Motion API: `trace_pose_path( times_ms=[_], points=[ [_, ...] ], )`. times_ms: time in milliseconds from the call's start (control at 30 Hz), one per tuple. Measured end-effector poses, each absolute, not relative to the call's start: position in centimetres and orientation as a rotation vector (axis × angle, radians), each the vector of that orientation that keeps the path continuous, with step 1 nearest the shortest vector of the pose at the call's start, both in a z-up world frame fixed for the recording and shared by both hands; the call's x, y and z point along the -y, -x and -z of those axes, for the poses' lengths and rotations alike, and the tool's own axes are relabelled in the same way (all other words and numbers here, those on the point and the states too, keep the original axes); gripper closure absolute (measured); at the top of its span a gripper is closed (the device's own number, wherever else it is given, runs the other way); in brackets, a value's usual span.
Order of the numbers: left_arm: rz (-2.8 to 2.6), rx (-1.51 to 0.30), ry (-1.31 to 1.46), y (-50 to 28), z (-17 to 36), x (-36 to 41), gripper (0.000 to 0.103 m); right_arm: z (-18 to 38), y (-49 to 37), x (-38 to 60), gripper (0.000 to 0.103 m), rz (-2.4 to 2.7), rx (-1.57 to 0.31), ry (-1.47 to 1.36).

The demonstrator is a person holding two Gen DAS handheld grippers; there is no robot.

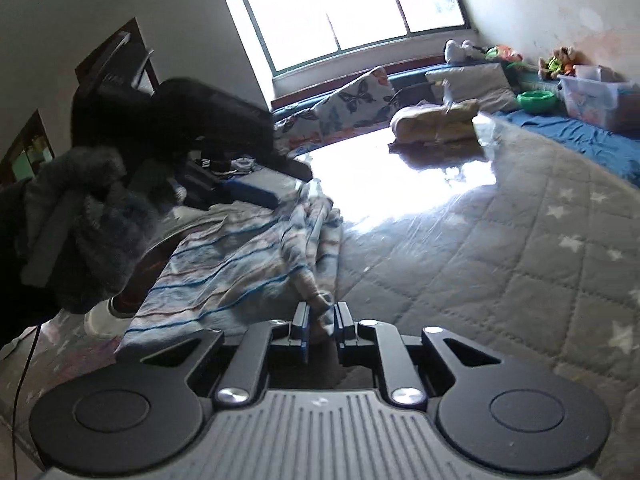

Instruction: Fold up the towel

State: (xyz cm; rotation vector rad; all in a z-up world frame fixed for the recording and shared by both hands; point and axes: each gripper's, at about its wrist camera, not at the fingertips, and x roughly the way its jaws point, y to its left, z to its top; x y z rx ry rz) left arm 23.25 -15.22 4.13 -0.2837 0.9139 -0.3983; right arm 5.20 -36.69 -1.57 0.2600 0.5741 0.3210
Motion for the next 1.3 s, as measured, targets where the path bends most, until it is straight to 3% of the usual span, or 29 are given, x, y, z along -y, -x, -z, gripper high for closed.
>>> trace_pose_path(
  times_ms=[133,367,967,1067,1100,1300],
  points=[
    [0.409,-0.893,0.255,-22.1,-4.3,13.7,0.046,0.1,-6.0,36.5,0.087,-0.331,-0.547,-0.2],
    [0.401,-0.88,0.193,-18.3,-3.2,9.3,0.045,-2.3,-9.4,34.3,0.086,-0.418,-0.523,-0.133],
    [0.483,-0.824,0.059,-13.0,-0.1,7.4,0.007,1.6,-17.6,30.2,0.084,-0.421,-0.711,-0.044],
    [0.489,-0.809,0.067,-13.1,-0.4,7.1,0.003,0.6,-17.7,29.6,0.076,-0.428,-0.697,-0.007],
    [0.49,-0.803,0.067,-13.1,-0.5,7.0,0.001,0.1,-18.0,29.4,0.069,-0.435,-0.689,0.007],
    [0.477,-0.783,0.069,-13.5,-0.8,6.3,0.0,-1.3,-20.7,27.1,0.067,-0.483,-0.679,0.06]
  ],
)
